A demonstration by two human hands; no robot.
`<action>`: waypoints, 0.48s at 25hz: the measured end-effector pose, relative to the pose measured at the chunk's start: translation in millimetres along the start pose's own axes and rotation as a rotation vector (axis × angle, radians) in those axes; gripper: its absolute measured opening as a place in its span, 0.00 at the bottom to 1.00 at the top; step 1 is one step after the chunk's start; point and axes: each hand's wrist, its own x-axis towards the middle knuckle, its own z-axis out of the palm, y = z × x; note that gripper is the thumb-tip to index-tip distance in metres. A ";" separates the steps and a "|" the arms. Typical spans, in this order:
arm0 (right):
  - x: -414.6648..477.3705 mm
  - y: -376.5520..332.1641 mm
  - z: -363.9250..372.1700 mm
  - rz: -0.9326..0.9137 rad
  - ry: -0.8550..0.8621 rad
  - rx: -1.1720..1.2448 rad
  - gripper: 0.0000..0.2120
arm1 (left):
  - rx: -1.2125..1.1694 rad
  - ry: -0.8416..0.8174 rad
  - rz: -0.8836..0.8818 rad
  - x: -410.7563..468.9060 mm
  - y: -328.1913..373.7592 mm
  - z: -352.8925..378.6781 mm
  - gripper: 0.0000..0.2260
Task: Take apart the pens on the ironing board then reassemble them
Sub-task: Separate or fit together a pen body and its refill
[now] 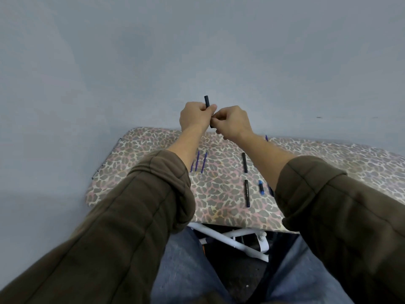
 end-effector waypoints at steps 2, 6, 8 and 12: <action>-6.8 -9.7 -0.3 -0.014 -0.001 0.029 0.08 | 0.019 0.043 0.039 -9.0 3.2 -10.2 0.14; -9.5 -15.9 2.5 0.056 -0.046 0.037 0.07 | -0.004 0.133 0.065 -17.4 -2.9 -31.5 0.12; -7.4 -9.4 9.1 0.140 -0.075 -0.022 0.07 | -0.035 0.159 0.067 -17.7 -11.8 -39.5 0.11; -3.6 10.2 34.0 0.294 -0.118 -0.155 0.08 | -0.115 0.163 0.077 -16.2 -33.0 -45.5 0.09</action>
